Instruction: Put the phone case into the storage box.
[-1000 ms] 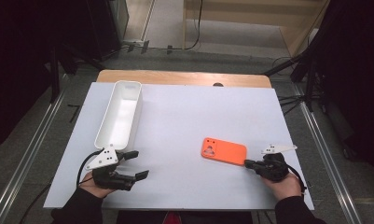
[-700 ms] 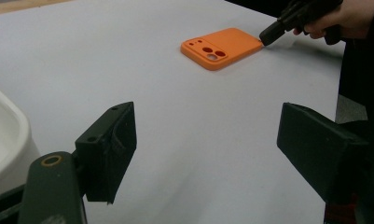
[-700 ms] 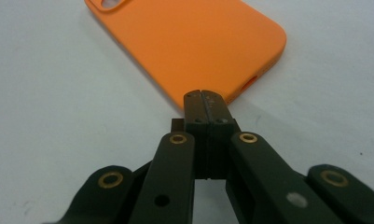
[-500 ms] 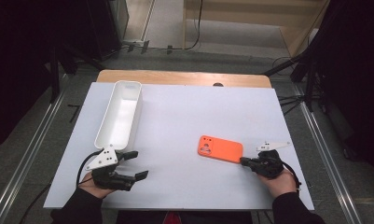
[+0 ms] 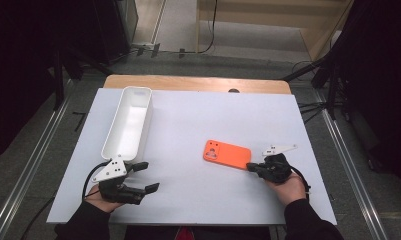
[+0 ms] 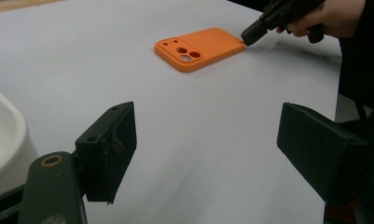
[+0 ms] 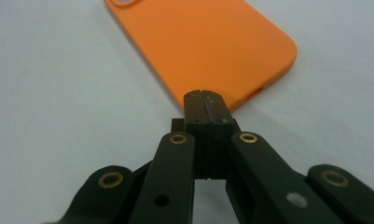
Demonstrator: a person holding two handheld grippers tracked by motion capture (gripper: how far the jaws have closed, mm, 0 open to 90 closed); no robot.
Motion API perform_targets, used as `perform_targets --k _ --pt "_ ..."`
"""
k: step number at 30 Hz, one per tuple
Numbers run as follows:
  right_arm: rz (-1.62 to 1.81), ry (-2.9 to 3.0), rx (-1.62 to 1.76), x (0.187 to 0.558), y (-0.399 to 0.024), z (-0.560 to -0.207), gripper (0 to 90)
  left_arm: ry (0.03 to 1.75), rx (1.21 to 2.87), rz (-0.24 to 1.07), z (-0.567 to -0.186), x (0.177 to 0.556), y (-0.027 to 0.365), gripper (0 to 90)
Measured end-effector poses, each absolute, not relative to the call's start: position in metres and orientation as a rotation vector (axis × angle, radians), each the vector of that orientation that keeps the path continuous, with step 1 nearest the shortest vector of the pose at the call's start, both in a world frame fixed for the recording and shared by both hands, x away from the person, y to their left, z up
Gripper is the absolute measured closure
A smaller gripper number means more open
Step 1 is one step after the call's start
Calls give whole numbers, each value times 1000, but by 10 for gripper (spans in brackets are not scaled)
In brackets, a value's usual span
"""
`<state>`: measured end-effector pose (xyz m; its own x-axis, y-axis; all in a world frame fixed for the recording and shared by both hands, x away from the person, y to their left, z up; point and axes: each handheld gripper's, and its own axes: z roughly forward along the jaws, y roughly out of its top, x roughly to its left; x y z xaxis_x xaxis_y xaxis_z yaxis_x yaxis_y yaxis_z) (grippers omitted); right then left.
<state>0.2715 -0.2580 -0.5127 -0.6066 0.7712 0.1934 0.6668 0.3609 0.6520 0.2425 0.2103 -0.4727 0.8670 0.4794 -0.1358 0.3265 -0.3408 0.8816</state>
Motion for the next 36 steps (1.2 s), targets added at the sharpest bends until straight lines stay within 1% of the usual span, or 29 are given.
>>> perform_targets --k 17,27,32,34,36 --pt "1082 2495 1317 290 -233 -511 882 596 1955 168 -473 243 210 202" --pt "1071 2541 1227 298 -204 -512 881 600 1954 156 -473 243 210 202" --pt "1112 2530 1231 296 -205 -509 880 603 1949 156 -473 243 211 202" --pt "1175 2511 1246 294 -209 -504 838 602 1949 155 -473 243 212 202" --pt "1189 2502 1250 294 -210 -503 832 600 1950 157 -473 242 211 202"
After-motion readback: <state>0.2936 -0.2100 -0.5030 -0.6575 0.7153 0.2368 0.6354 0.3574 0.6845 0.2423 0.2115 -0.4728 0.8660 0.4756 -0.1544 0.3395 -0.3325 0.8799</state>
